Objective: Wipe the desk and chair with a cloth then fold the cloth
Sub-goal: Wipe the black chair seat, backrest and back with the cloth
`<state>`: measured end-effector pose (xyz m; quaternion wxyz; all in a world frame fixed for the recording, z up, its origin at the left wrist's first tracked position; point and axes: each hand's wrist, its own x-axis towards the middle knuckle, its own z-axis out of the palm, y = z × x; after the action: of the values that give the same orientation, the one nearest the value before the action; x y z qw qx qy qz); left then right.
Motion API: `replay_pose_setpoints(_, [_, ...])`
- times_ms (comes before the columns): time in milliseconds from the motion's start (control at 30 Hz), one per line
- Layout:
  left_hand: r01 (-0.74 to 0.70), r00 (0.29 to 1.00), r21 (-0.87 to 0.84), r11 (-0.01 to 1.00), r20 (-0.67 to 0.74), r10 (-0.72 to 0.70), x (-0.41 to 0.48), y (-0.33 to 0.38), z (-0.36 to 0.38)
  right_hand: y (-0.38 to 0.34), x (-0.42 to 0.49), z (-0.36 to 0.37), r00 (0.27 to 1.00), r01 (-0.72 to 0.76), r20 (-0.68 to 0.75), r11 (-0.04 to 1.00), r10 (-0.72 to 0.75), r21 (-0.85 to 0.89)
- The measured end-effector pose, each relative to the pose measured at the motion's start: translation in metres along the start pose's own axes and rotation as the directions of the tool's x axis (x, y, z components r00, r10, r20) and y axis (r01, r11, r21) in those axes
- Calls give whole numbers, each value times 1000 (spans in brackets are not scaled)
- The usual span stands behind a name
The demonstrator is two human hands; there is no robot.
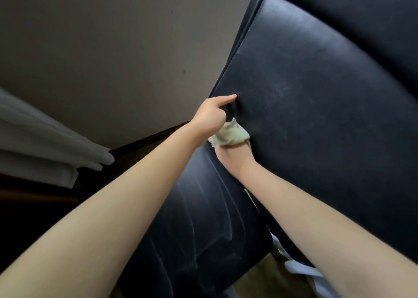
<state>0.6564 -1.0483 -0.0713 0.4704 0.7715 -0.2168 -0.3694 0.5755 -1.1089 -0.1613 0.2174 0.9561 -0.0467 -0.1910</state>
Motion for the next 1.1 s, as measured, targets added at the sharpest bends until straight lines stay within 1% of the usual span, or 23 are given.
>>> replay_pose_setpoints(67, [-21, 1000, 17, 1000, 10, 21, -1, 1, 1, -13, -24, 28, 982, 68, 174, 997, -74, 38])
replay_pose_setpoints(133, [-42, 999, 27, 999, 28, 41, -2, 1, 1, -26, -50, 49, 932, 98, 339, 988, -132, 116])
replay_pose_setpoints(167, [-45, 999, 31, 999, 31, 44, -3, 2, 1, -31, -62, 52, 909, 116, 389, 987, -151, 112])
replay_pose_setpoints(233, [-43, 998, 29, 999, 47, 41, -4, 4, -1, -39, -84, 56, 882, 177, 434, 983, -182, 53])
replay_pose_setpoints(300, [-53, 995, 26, 998, 88, 50, -4, 6, -1, -43, -97, 53, 837, 156, 527, 987, -147, 27])
replay_pose_setpoints(333, [-60, 993, 26, 998, 108, 57, -3, 6, 0, -43, -99, 51, 843, 163, 519, 987, -145, 10])
replay_pose_setpoints(500, [-61, 990, 7, 998, 129, 60, -2, 2, 11, -25, -77, 32, 933, 169, 322, 986, -161, 2])
replay_pose_setpoints(533, [-56, 989, 0, 998, 134, 56, -3, 2, 12, -19, -64, 21, 944, 144, 300, 990, -136, -5])
replay_pose_setpoints(600, [-39, 988, -23, 999, 152, 42, -5, 0, 14, -4, -39, 0, 986, 75, 154, 996, -66, -50])
replay_pose_setpoints(633, [-30, 987, -42, 999, 154, 36, -5, 0, 15, 0, -28, -7, 996, 38, 82, 995, -31, -93])
replay_pose_setpoints(667, [-23, 989, -66, 998, 145, 32, -6, -1, 16, 4, -20, -16, 998, -6, 69, 993, 15, -119])
replay_pose_setpoints(700, [-16, 991, -94, 995, 128, 28, -6, -2, 17, 5, -14, -18, 998, -1, 54, 991, 8, -134])
replay_pose_setpoints(767, [-35, 996, -105, 994, 78, 44, -5, 4, 21, 8, -1, -5, 998, 27, -47, 990, -34, -137])
replay_pose_setpoints(800, [-67, 996, -92, 994, 50, 71, -4, 9, 23, 8, 0, 0, 999, 11, -41, 988, -18, -156])
replay_pose_setpoints(833, [-101, 994, -94, 990, 37, 105, -5, 15, 26, 11, -4, 4, 996, 67, -50, 989, -74, -130])
replay_pose_setpoints(867, [-136, 989, -99, 986, 39, 141, -5, 22, 30, 15, -10, -1, 996, 54, -75, 996, -49, 71])
replay_pose_setpoints(900, [-158, 985, -99, 982, 59, 165, -6, 28, 36, 14, -20, -8, 998, -22, -58, 964, 39, 264])
replay_pose_setpoints(933, [-162, 982, -88, 983, 84, 169, -7, 34, 41, 12, -26, -10, 992, -114, 5, 893, 125, 435])
replay_pose_setpoints(967, [-155, 981, -73, 985, 106, 162, -8, 38, 45, 13, -26, -9, 993, -94, -19, 882, 115, 461])
replay_pose_setpoints(1000, [-151, 979, -70, 986, 124, 159, -9, 40, 47, 14, -28, -2, 998, -34, -23, 883, 51, 469])
replay_pose_setpoints(1033, [-149, 978, -79, 986, 138, 159, -9, 40, 48, 11, -31, -1, 998, -27, 61, 899, 1, 436])
replay_pose_setpoints(1067, [-147, 976, -84, 986, 151, 158, -9, 40, 48, 9, -33, -1, 992, -79, 121, 886, 26, 457])
replay_pose_setpoints(1100, [-142, 974, -77, 987, 165, 153, -9, 39, 48, 5, -38, 6, 987, -129, 145, 872, 67, 473])
